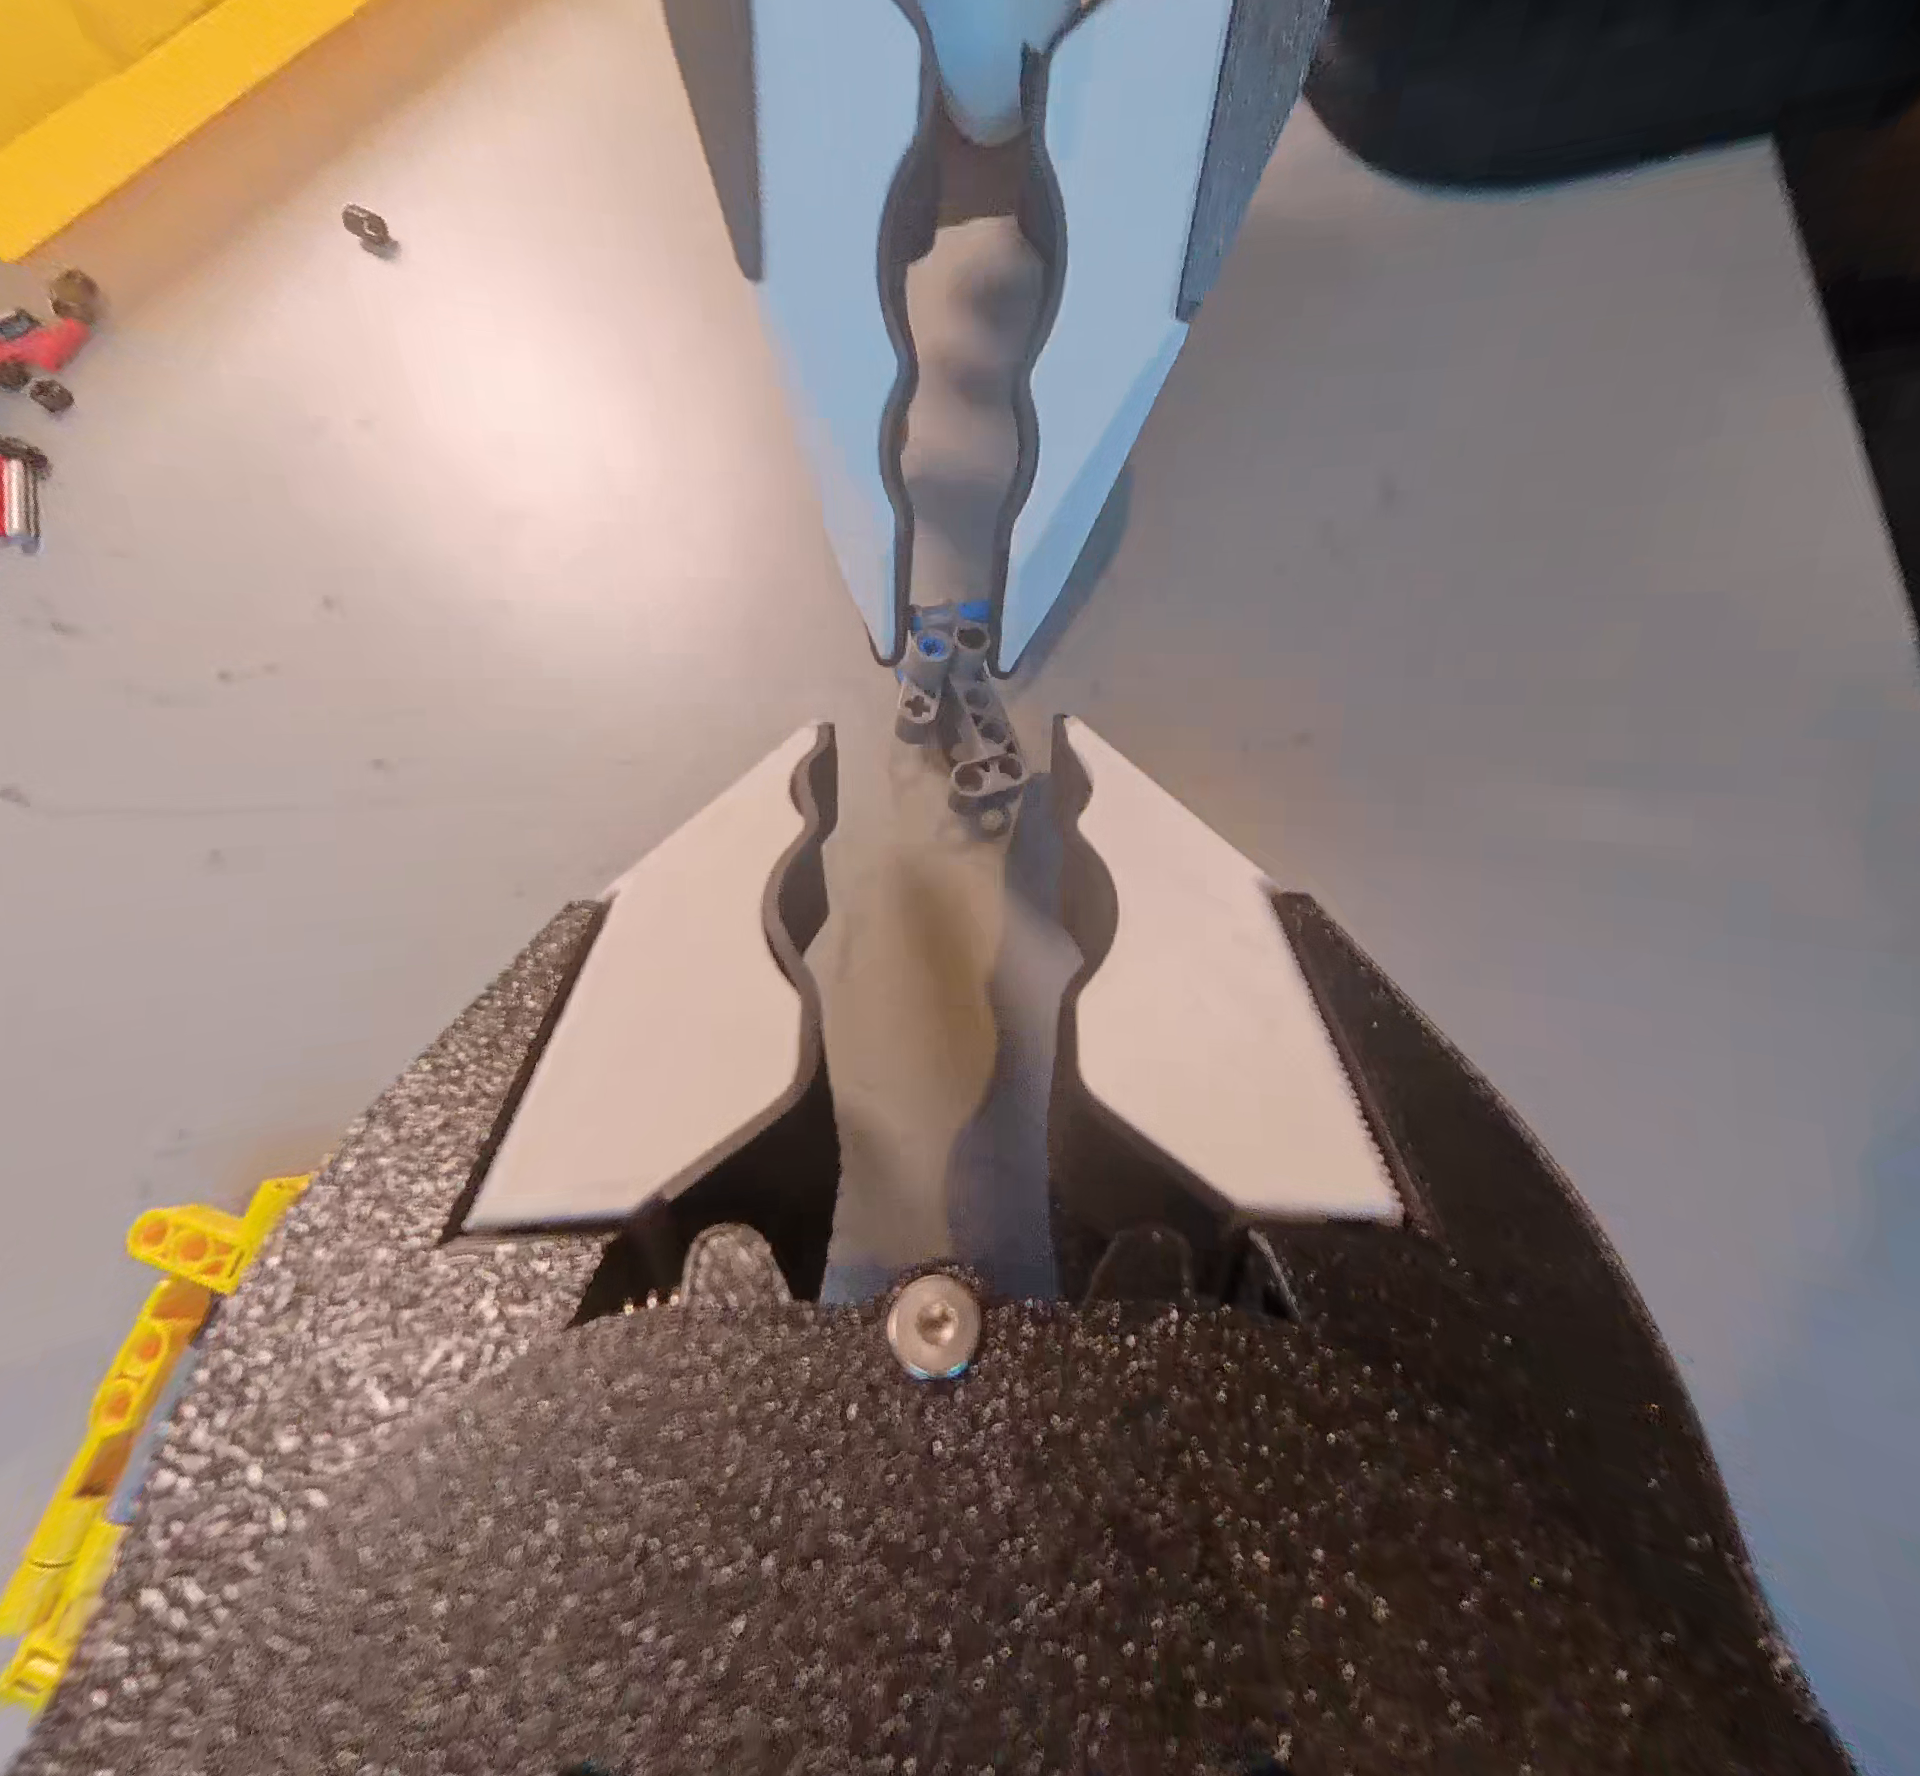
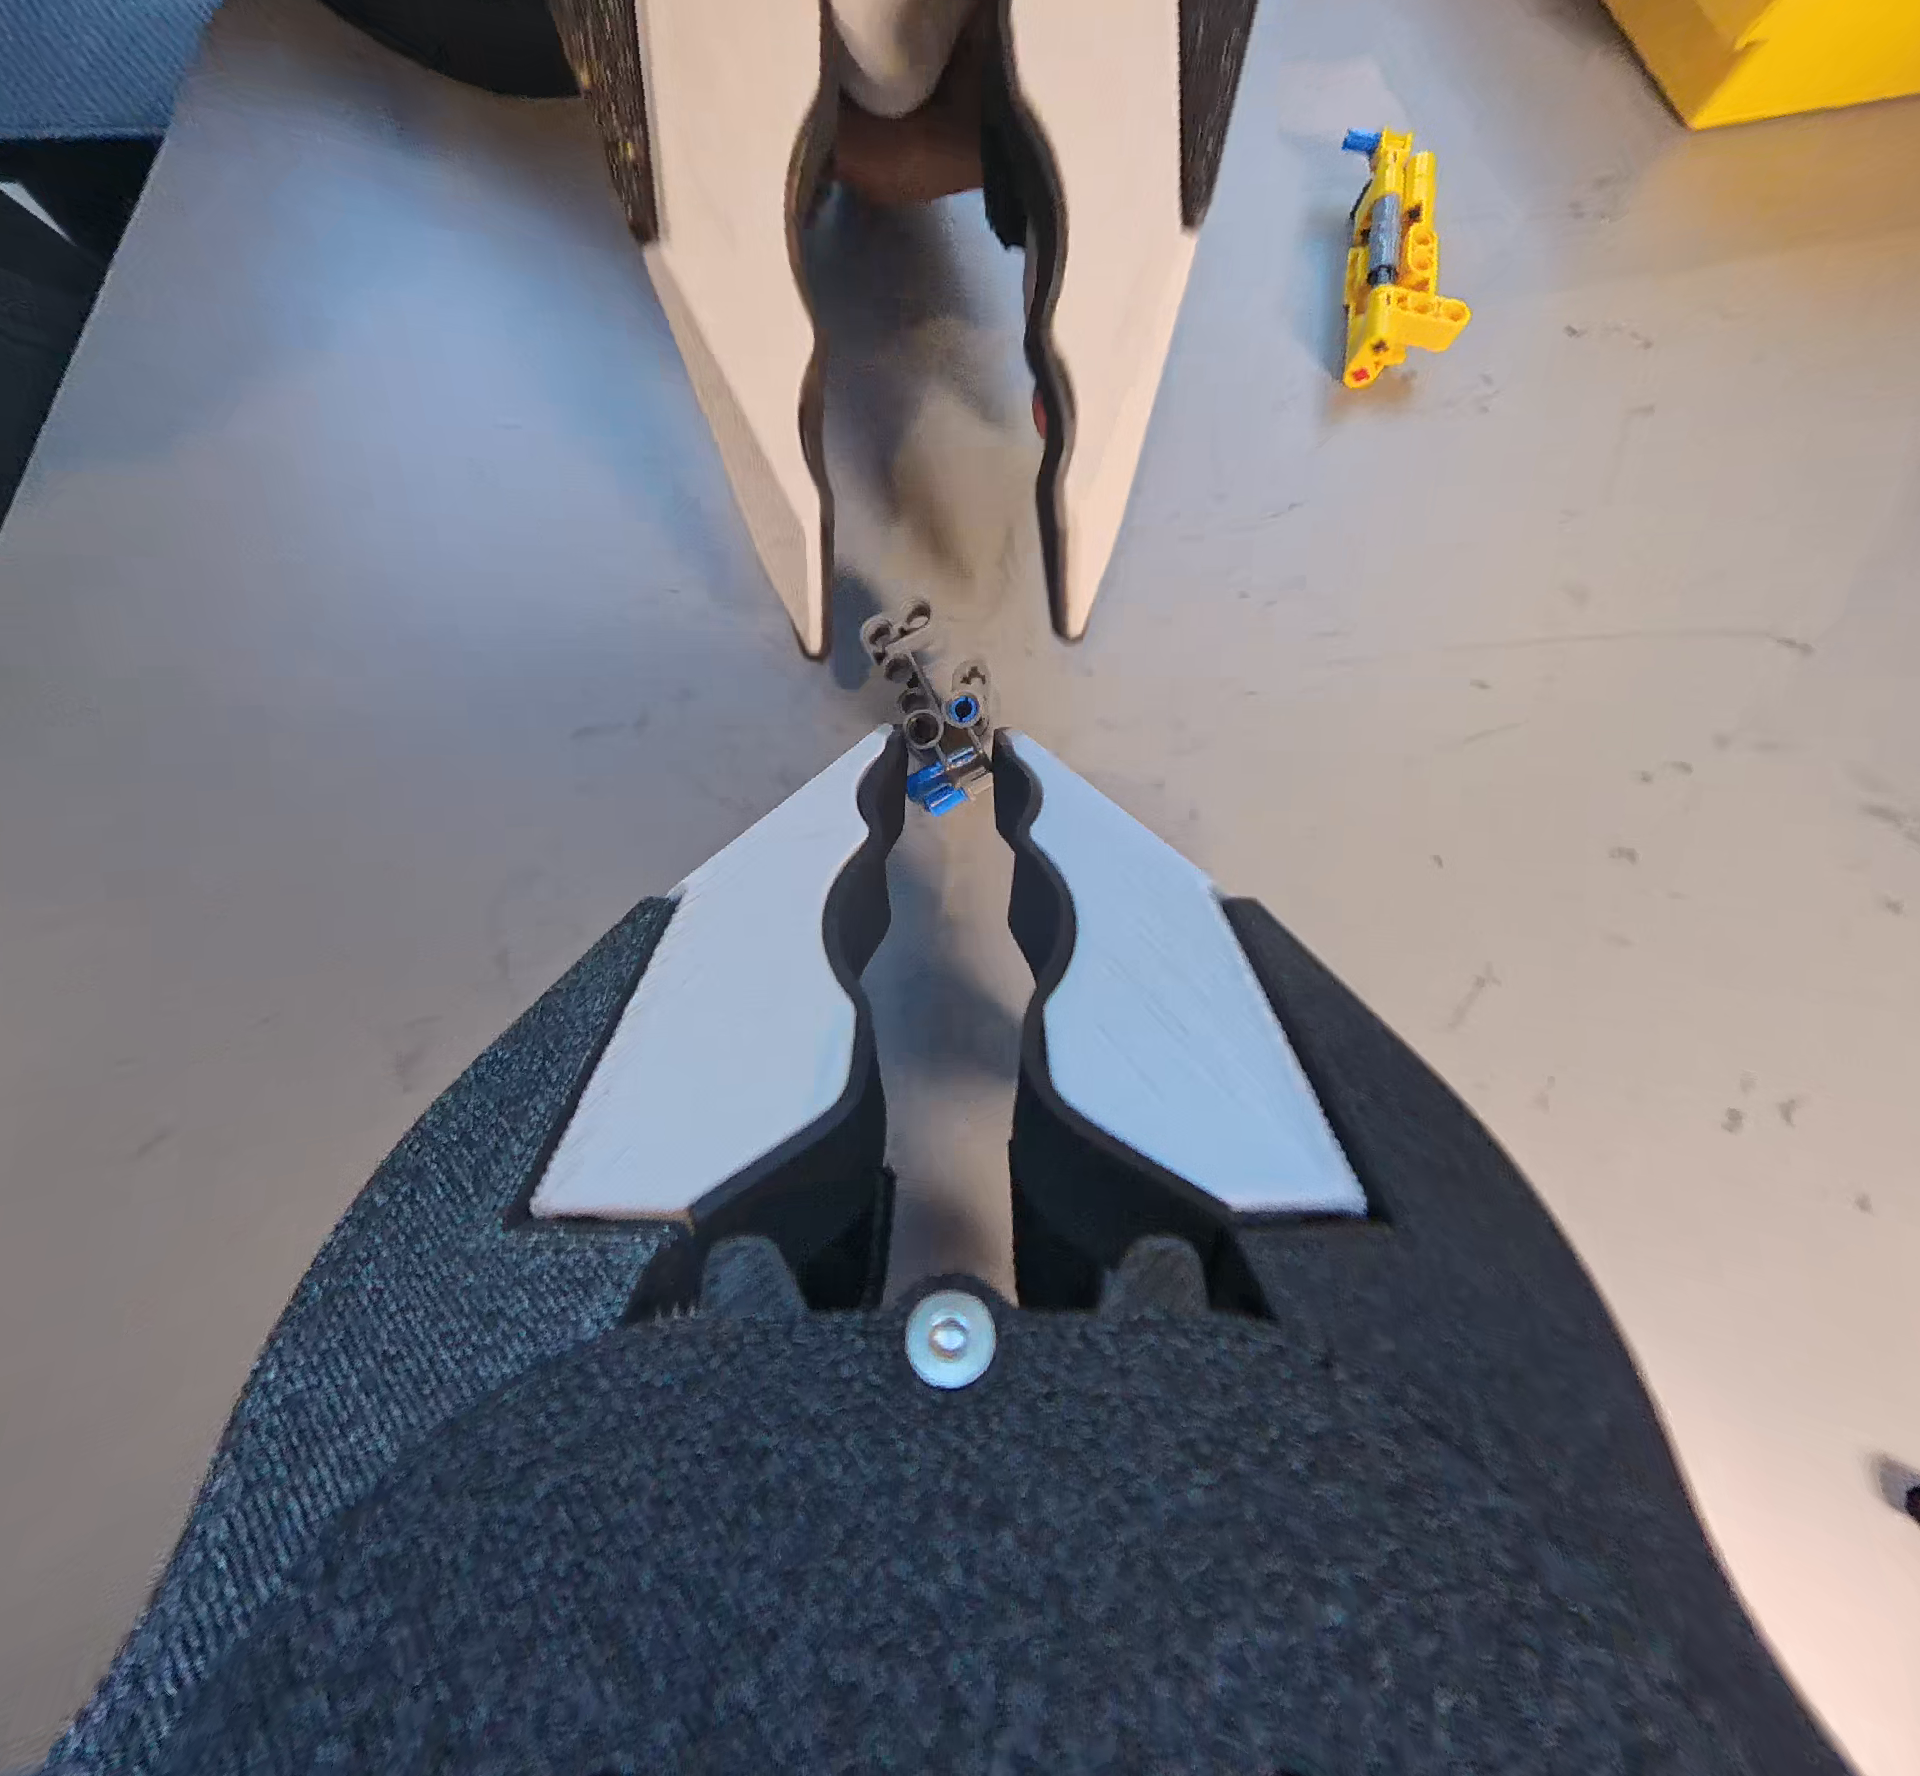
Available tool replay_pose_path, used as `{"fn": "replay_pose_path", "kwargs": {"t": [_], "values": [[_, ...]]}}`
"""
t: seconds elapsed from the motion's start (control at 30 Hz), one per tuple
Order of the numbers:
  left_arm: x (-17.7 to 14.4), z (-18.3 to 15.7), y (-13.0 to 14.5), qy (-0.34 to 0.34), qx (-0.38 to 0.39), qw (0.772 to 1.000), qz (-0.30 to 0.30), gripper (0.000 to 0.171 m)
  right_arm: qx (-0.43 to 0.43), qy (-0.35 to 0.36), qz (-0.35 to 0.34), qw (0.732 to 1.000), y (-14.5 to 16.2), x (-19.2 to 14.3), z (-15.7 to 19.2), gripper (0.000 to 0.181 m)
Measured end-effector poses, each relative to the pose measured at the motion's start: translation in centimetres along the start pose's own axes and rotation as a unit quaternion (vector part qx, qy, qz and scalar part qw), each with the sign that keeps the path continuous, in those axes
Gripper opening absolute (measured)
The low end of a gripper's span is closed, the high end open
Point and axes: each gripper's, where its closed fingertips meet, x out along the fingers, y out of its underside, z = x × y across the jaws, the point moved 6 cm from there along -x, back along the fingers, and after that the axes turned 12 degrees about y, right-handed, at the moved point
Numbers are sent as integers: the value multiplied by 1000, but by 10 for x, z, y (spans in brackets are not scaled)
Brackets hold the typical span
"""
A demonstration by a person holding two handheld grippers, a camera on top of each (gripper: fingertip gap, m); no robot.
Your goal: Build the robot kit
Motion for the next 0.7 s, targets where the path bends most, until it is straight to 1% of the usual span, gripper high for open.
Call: {"fn": "replay_pose_path", "kwargs": {"t": [0.1, 0.2, 0.27, 0.3, 0.37, 0.43, 0.47, 0.5, 0.57, 0.6, 0.63, 0.67, 0.7], "values": [[6, -3, 0, -25, 49, 998, 34, 26, -33, 20, -32, 999, -6, -2, 3, 16], [0, -3, -7, -78, 111, 990, 30, 26, -74, 61, -65, 993, -12, -9, 0, 16], [-8, -5, -14, -128, 167, 978, 18, 25, -79, 83, -94, 989, -17, -16, -3, 17], [-11, -7, -16, -153, 201, 967, 20, 25, -65, 82, -107, 989, -20, -19, -4, 20], [-15, -11, -20, -206, 279, 938, 27, 25, -5, 64, -131, 989, -25, -25, -9, 39], [-15, -16, -24, -253, 357, 898, 47, 25, 48, 33, -154, 986, -28, -29, -11, 53], [-14, -18, -26, -273, 391, 877, 58, 25, 62, 21, -159, 985, -28, -29, -12, 56], [-12, -21, -28, -291, 419, 858, 69, 25, 65, 15, -160, 985, -28, -29, -11, 53], [-11, -23, -30, -318, 457, 826, 83, 25, 48, 8, -166, 985, -28, -30, -6, 28], [-11, -24, -31, -325, 466, 819, 83, 25, 36, 16, -171, 984, -29, -31, -5, 27], [-11, -25, -32, -324, 462, 823, 71, 25, 22, 23, -172, 984, -30, -32, -4, 26], [-14, -26, -34, -312, 440, 841, 45, 26, 11, 31, -176, 984, -31, -34, -4, 26], [-18, -26, -37, -292, 406, 866, 9, 32, -5, 47, -182, 982, -33, -36, -4, 26]]}}
